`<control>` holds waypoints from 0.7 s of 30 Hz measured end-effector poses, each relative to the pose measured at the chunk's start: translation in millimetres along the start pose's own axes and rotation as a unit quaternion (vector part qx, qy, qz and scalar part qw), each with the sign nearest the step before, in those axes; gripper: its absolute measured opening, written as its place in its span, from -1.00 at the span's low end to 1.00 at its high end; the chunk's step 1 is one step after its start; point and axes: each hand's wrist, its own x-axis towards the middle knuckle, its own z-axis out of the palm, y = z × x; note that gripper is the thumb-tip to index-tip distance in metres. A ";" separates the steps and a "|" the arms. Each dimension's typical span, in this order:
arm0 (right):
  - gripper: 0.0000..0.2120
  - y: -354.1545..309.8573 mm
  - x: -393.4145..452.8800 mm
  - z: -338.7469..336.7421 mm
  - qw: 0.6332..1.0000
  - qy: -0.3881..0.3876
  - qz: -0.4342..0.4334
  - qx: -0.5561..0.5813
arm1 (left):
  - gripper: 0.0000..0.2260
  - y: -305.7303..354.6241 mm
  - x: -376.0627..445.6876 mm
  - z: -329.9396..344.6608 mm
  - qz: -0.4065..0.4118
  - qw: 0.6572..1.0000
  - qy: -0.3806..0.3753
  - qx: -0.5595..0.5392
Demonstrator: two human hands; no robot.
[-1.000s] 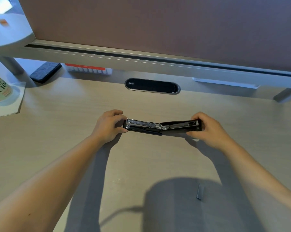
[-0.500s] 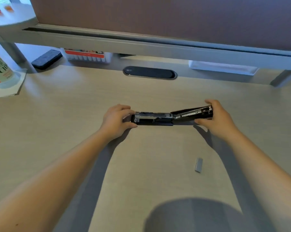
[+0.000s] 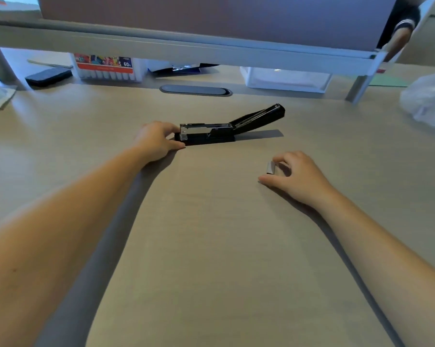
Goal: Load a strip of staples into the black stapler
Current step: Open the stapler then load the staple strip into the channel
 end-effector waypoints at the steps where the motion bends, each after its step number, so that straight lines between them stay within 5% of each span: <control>1: -0.48 -1.7 -2.1 1.9 1.000 0.010 -0.002 -0.014 | -0.65 0.4 -2.3 0.4 -0.003 1.000 0.001 0.000; 14: -0.66 -31.4 18.8 11.3 0.993 -0.013 -0.120 0.009 | -0.63 3.3 -8.5 -3.1 0.007 1.000 -0.005 0.018; 21: -0.82 -68.5 48.8 21.9 0.982 0.058 -0.151 0.098 | -0.64 -4.3 -7.7 -8.2 0.025 0.999 -0.022 0.016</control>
